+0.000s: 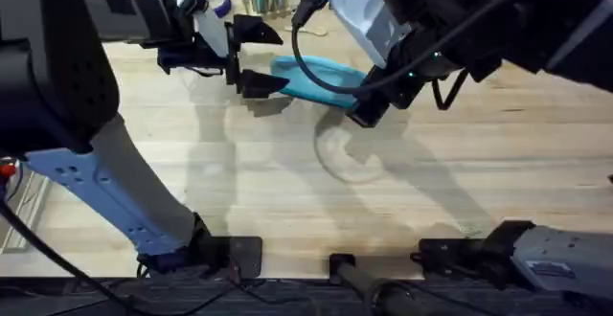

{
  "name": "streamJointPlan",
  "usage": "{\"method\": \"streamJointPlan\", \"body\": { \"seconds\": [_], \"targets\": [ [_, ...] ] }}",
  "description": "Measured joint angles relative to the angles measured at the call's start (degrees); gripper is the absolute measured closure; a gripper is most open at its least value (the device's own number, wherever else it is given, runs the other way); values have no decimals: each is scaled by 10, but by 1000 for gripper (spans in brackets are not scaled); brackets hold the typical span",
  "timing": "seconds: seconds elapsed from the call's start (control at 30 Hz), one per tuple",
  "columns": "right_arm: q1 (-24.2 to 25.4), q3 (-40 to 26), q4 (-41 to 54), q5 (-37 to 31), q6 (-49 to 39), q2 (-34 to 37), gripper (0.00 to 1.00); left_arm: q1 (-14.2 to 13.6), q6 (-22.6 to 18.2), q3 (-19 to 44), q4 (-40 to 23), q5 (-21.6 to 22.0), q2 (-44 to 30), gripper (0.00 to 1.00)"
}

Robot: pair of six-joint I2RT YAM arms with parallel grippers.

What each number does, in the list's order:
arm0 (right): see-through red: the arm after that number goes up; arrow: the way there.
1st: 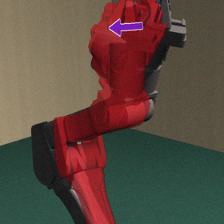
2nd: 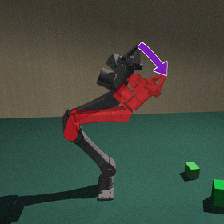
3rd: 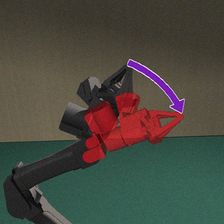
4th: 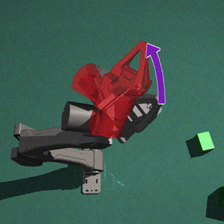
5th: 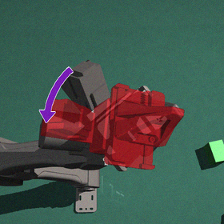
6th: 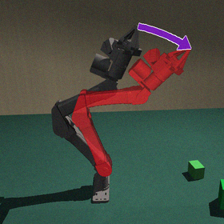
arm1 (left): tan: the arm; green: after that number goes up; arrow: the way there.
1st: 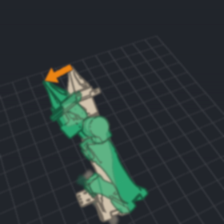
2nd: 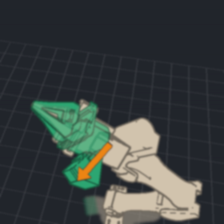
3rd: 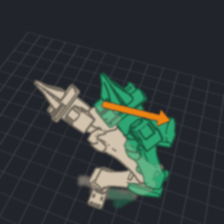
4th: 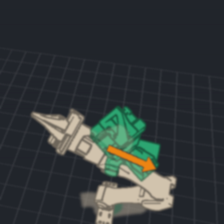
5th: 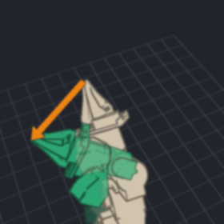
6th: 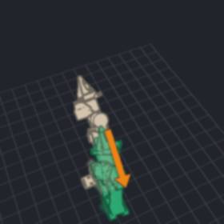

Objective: Unzip the bag, pick up the pens from the table one at a time and place them inside, then zip the bag closed.

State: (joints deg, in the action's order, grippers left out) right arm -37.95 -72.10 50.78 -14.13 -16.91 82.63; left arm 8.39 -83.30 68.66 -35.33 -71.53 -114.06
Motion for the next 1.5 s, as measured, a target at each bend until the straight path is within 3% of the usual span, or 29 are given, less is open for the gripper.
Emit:
{"method": "streamJointPlan", "body": {
  "seconds": [0.33,0.5,0.83,0.93,1.03,1.07,1.1,1.13,1.3,1.5],
  "targets": [
    [0,0,-43,0,-12,0,3,1,0,0,0,0,0,7],
    [0,0,-51,0,-14,0,3,1,0,0,-37,19,8,6],
    [0,0,-65,0,-10,0,4,1,0,0,-198,126,182,4],
    [0,0,-65,0,-2,0,3,1,18,0,-232,152,228,4],
    [0,0,-58,0,10,0,4,1,68,0,-249,190,275,5],
    [0,0,-50,0,34,-1,3,1,135,0,-267,234,329,5],
    [0,1,-41,0,88,-14,3,1,228,0,-293,286,400,6],
    [0,1,-38,0,100,-21,3,1,255,0,-298,299,416,6],
    [0,1,-8,0,130,-62,3,1,378,0,-314,351,485,6],
    [0,1,33,0,142,-85,3,1,467,0,-316,373,527,6]
  ]
}}
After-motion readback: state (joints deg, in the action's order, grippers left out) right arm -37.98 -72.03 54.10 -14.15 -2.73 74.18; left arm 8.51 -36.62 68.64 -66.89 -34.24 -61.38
